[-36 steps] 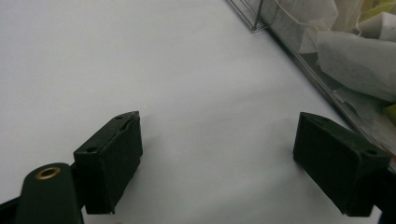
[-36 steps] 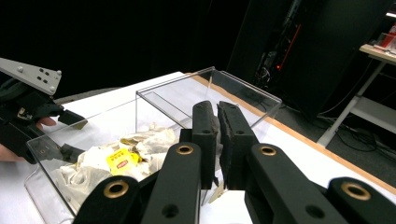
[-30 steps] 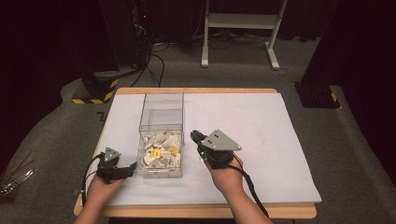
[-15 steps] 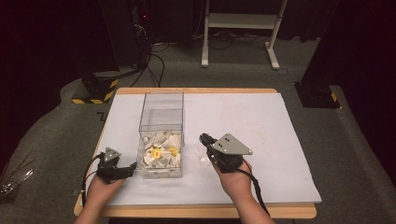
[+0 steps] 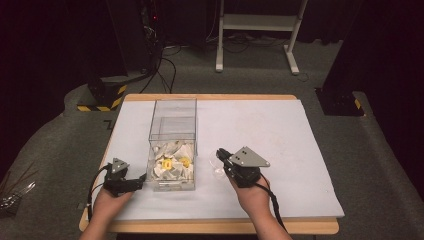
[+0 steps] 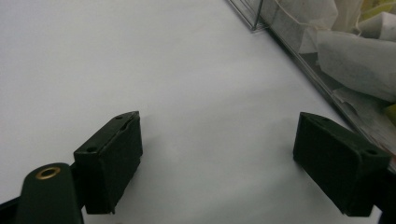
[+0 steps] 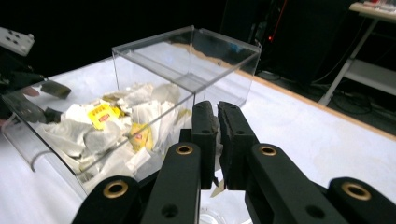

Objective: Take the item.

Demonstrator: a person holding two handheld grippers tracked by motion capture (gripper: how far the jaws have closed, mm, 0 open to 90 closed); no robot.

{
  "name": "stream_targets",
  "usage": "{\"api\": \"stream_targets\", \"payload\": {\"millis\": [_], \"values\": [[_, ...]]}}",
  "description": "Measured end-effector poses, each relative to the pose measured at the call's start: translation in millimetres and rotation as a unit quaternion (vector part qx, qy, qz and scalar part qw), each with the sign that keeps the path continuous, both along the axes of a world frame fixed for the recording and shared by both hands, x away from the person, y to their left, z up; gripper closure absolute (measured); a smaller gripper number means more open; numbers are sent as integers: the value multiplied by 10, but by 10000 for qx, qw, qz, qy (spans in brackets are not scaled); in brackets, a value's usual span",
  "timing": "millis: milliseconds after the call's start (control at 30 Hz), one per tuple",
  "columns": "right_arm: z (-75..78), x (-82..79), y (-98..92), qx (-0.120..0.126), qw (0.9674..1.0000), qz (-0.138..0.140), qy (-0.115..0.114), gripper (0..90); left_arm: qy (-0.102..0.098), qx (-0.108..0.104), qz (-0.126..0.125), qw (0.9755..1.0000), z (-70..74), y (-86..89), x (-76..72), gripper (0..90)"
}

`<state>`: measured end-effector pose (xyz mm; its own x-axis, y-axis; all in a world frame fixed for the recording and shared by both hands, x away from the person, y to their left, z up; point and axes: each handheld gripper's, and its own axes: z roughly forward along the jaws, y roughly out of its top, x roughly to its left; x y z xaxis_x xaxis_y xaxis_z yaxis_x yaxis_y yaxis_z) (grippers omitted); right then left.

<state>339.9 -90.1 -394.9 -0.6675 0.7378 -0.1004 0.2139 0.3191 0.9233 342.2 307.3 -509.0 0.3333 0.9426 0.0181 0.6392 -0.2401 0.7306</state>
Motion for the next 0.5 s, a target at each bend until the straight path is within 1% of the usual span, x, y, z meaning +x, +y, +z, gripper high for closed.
{"api": "stream_targets", "payload": {"millis": [67, 300, 400, 500], "values": [[-53, 32, 6, -27, 9999, -19, 108, 857, -5, -13, 8, 10000, -1, -2, 0, 158], [-156, 82, 51, -70, 9997, -20, 249, 855, -5, -10, 11, 10000, -1, -2, -1, 158], [-174, 89, 54, -84, 9996, -24, 263, 855, -6, -9, 8, 10000, -1, -2, 0, 158], [-204, 108, 51, -113, 9994, -55, 328, 826, -6, -11, 8, 10000, -1, -2, 0, 158]]}}
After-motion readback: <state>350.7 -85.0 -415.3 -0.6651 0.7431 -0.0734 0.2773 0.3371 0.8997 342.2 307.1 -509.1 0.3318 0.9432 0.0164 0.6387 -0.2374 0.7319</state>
